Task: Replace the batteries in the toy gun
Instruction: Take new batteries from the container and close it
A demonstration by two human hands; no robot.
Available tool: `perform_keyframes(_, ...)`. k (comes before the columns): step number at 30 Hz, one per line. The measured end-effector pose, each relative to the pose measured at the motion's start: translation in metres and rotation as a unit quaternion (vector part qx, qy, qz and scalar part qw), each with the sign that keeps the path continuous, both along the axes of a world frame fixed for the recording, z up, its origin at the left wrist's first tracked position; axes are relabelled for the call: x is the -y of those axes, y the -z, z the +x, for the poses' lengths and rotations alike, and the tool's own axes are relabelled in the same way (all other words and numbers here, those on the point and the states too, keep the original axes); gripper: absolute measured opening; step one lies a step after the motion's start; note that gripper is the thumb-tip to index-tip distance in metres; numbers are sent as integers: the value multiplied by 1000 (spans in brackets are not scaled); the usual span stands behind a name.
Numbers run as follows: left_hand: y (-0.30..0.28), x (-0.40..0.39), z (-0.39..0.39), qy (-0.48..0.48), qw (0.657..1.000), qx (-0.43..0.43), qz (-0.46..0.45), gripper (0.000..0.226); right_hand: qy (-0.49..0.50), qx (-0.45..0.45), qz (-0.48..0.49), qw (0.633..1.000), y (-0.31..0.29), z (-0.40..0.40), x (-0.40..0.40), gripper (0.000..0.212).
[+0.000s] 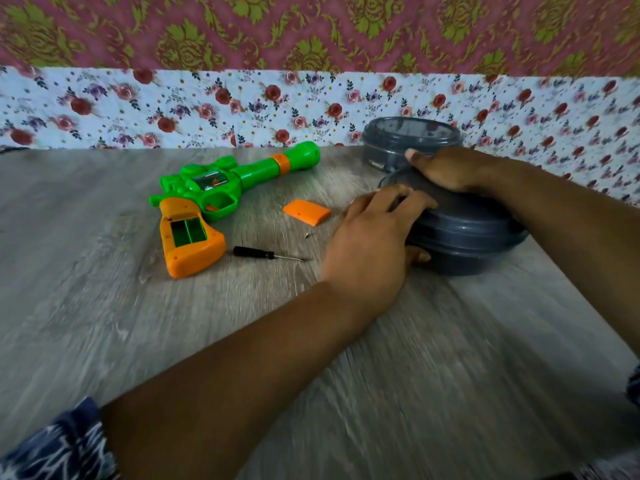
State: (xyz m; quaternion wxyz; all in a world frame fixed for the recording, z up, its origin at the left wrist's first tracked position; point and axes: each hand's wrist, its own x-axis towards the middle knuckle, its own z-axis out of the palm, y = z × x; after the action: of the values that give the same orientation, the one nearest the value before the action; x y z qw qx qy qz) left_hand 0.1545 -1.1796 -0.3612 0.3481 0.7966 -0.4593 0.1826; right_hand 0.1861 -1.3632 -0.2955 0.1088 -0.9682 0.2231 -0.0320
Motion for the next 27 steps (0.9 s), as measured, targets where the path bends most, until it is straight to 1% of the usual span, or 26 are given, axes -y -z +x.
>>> perform_keyframes(2,-1,0,2,-3,1000,20,0,54,12,7,3,1000,1,1,0,61)
perform_keyframes(5,-3,-1,2,-10,999,53,8,52,8,23,13,1000,-1,-1,-3,56)
perform_keyframes(9,-4,0,7,-27,991,132,25,48,24,22,35,999,0,-4,-8,57)
perform_keyframes(10,-5,0,8,-29,988,149,30,46,24,25,36,999,-2,-6,-12,62)
perform_keyframes(12,-7,0,8,-33,983,174,47,44,16,31,27,999,-1,-1,-8,85)
perform_keyframes(13,-8,-1,8,-36,981,181,56,43,11,29,31,999,1,4,0,89)
perform_keyframes(15,-10,-1,6,-34,982,176,64,43,8,37,38,999,4,9,10,76)
perform_keyframes(17,-8,-2,3,-21,988,142,59,46,15,47,37,998,3,4,1,65)
perform_keyframes(20,-6,-3,-1,-9,993,112,42,49,23,62,40,997,1,-1,-8,56)
perform_keyframes(23,-8,-5,-3,3,996,88,29,49,26,74,45,996,2,1,-6,57)
perform_keyframes(27,-8,-5,-4,6,997,79,22,48,34,90,49,994,1,-4,-4,61)
